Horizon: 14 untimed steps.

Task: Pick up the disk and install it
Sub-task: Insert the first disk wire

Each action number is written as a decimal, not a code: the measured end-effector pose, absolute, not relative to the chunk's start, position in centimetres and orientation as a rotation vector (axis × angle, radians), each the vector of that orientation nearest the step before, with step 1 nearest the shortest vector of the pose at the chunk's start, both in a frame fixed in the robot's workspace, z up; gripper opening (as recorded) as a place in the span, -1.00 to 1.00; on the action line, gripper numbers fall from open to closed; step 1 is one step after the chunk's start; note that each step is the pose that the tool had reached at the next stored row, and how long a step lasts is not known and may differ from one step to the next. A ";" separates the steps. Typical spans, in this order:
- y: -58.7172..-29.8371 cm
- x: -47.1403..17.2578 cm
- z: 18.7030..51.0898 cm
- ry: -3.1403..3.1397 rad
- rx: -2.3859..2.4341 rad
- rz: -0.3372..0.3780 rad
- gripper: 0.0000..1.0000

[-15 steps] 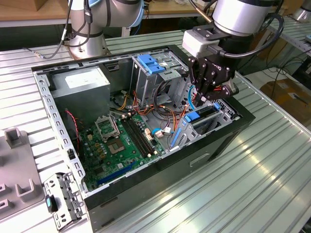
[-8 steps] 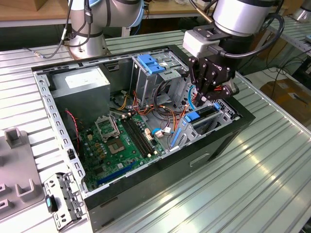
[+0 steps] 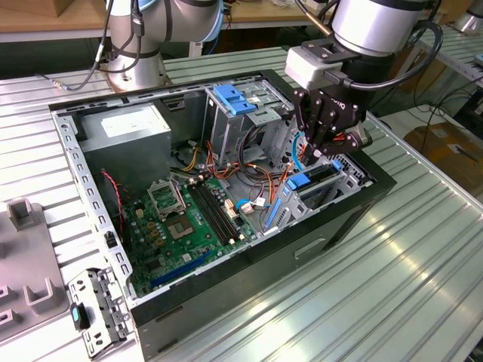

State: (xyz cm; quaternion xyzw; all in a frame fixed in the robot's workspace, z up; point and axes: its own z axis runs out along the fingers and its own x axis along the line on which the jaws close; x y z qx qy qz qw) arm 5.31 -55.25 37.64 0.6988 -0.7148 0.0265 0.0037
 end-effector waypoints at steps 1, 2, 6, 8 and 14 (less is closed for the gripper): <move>-55.3 5.3 37.6 -2.240 2.190 0.083 -0.79; -55.3 5.3 37.6 -2.240 2.190 0.083 -0.79; -55.3 5.6 37.6 -2.240 2.190 0.083 -0.79; -55.3 6.2 37.6 -2.240 2.190 0.083 -0.79; -55.3 7.4 37.6 -2.237 2.187 0.088 -0.79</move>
